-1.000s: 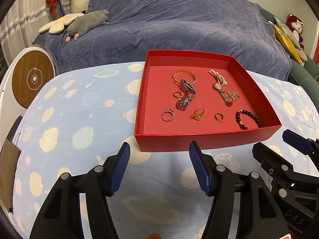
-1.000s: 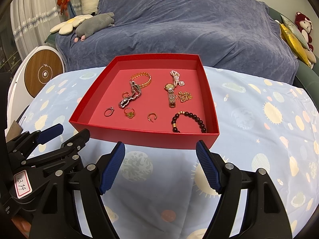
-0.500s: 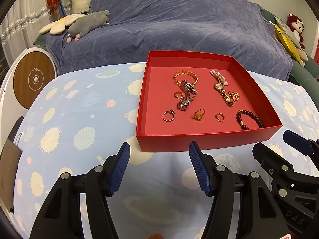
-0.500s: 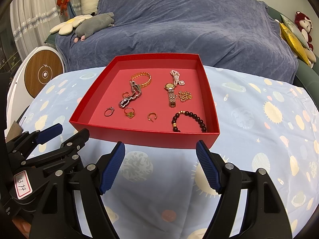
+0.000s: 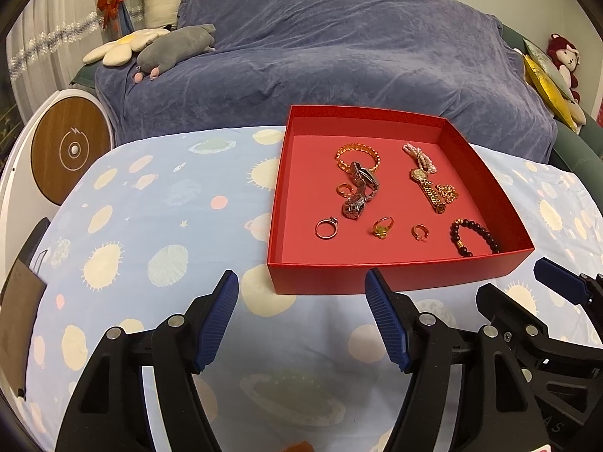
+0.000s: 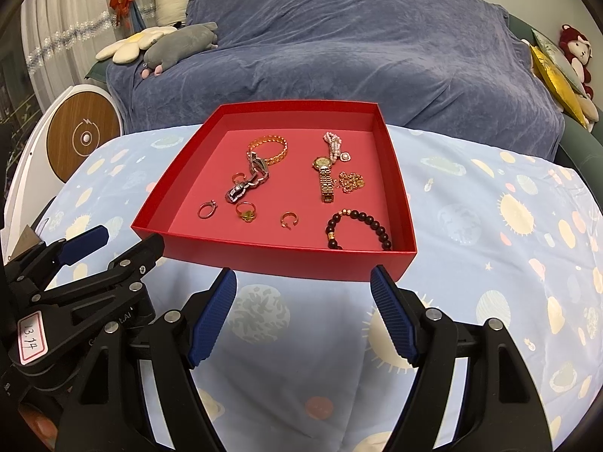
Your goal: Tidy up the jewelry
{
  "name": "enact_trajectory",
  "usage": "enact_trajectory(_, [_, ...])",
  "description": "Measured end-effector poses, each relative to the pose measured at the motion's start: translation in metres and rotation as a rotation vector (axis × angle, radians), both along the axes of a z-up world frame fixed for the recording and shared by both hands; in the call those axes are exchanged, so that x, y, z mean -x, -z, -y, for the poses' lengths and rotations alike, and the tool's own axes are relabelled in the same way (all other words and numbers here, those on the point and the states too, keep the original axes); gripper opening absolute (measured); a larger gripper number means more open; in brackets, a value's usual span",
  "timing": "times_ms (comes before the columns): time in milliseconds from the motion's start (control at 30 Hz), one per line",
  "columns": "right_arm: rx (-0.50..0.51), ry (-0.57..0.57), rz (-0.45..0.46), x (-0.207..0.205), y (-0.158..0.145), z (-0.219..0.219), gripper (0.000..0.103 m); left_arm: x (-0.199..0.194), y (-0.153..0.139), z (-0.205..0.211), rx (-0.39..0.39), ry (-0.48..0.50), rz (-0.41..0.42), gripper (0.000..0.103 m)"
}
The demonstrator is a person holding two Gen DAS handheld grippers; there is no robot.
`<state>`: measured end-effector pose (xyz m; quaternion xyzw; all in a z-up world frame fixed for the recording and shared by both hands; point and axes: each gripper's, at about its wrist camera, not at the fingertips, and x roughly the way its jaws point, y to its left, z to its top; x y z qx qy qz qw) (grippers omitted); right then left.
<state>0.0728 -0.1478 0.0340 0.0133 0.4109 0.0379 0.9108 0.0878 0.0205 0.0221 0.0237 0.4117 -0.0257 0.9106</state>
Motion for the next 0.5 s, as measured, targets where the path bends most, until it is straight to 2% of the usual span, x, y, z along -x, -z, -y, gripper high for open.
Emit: enact_trajectory(500, [0.006, 0.000, 0.000, -0.0003, 0.0015, -0.0015, 0.071, 0.0007, -0.0003, 0.0003, 0.000, 0.000, 0.003, 0.067])
